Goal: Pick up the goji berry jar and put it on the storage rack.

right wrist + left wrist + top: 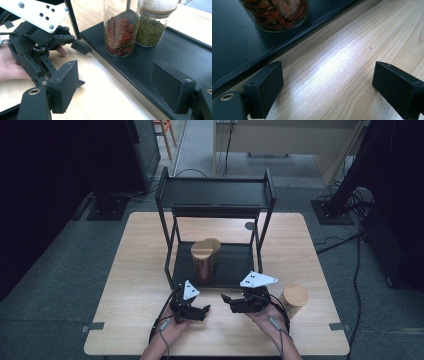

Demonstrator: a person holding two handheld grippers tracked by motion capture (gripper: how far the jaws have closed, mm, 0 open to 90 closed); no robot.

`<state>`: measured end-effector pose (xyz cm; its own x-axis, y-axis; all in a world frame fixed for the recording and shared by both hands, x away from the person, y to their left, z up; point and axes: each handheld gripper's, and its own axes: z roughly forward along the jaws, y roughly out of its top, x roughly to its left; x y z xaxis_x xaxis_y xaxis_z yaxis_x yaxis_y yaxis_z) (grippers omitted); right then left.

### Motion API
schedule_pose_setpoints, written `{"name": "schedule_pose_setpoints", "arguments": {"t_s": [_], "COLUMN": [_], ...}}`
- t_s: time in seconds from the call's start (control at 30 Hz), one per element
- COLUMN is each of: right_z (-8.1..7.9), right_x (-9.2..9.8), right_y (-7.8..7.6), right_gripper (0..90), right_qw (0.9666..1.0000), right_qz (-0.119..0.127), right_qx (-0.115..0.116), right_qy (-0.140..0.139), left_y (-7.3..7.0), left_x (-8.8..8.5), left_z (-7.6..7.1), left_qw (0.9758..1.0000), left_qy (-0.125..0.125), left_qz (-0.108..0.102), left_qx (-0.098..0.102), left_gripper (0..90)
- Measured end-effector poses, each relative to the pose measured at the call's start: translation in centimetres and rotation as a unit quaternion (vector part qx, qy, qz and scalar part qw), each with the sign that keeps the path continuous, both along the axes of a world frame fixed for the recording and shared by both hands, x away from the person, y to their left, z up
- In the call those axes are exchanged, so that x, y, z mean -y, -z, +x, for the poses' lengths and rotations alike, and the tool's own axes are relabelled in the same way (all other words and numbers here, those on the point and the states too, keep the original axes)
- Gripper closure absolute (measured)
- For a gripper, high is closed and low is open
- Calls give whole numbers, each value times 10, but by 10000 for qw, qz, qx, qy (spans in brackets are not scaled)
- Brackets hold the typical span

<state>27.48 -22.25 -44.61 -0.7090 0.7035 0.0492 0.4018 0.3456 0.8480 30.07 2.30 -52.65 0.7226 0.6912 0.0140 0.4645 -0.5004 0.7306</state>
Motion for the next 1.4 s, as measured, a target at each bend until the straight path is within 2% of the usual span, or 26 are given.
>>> {"name": "schedule_pose_setpoints", "arguments": {"t_s": [0.43,0.67,1.0,1.4], "right_z": [-8,-11,-17,-21], "right_x": [8,14,20,29], "right_y": [-10,-15,-24,-32], "right_gripper": [227,228,227,227], "right_qw": [10000,9999,9999,9999], "right_qz": [-24,54,-21,-104], "right_qx": [-1,-29,49,-16], "right_qy": [54,99,137,128], "left_y": [0,0,0,0], "left_x": [0,0,0,0], "left_z": [0,0,0,0], "left_qw": [10000,10000,10000,10000], "left_qy": [2,3,0,1], "left_qz": [-6,-5,-9,-7], "left_qx": [4,4,7,7], "left_gripper": [102,102,102,102]}}
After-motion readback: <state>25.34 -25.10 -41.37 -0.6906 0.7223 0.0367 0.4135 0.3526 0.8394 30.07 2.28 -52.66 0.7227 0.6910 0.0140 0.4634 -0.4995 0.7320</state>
